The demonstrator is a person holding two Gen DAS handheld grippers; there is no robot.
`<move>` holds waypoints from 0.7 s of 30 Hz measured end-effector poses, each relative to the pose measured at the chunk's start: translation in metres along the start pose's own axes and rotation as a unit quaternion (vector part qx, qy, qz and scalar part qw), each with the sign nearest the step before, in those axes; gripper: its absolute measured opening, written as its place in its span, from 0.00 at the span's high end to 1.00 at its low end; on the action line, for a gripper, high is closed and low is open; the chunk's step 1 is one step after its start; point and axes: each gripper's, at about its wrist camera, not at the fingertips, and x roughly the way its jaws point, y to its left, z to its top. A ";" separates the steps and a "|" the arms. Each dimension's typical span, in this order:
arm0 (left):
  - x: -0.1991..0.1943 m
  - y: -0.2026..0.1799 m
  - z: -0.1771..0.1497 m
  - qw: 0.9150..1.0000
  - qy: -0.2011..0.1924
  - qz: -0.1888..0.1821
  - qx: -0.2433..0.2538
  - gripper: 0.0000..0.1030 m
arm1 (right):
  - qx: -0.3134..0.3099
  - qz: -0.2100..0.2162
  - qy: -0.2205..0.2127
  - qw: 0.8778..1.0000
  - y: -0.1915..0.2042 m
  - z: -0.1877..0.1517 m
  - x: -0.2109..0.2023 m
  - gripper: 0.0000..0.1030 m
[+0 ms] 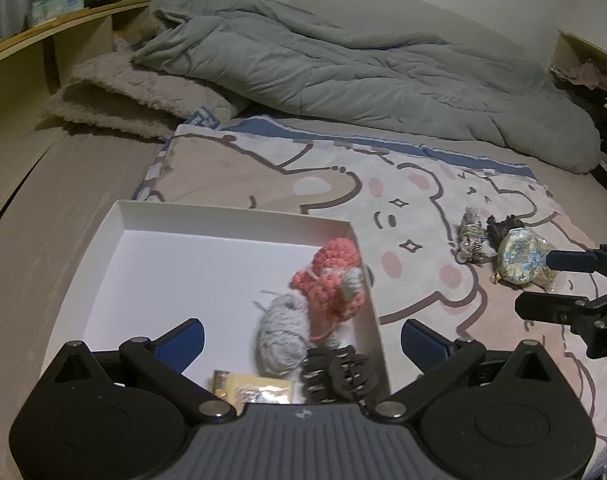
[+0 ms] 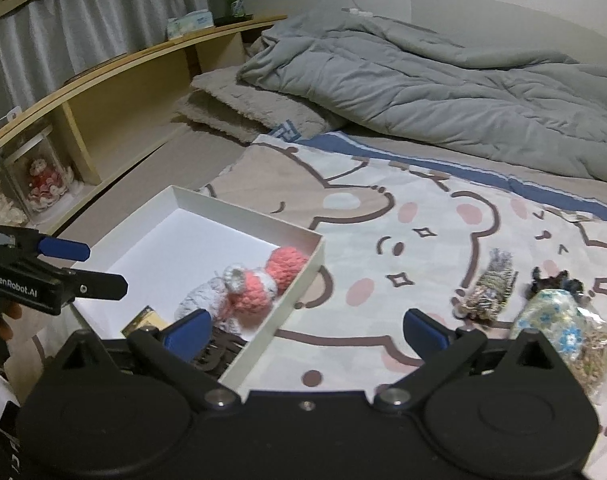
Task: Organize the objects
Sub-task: 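Withdraw both tools from the box toward the remaining items on the sheet, then move the right tool to the blue floral pouch while the left tool approaches the tassel bundle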
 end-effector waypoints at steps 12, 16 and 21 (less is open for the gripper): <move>0.023 -0.045 0.013 0.999 0.005 -0.019 0.031 0.00 | 0.018 -0.054 -0.007 0.998 -0.052 -0.010 -0.021 0.00; 0.029 -0.059 0.017 0.999 0.004 -0.030 0.039 0.00 | 0.028 -0.069 -0.010 0.997 -0.070 -0.013 -0.028 0.00; 0.037 -0.078 0.023 0.998 0.002 -0.037 0.049 0.00 | 0.040 -0.083 -0.014 0.996 -0.090 -0.017 -0.036 0.00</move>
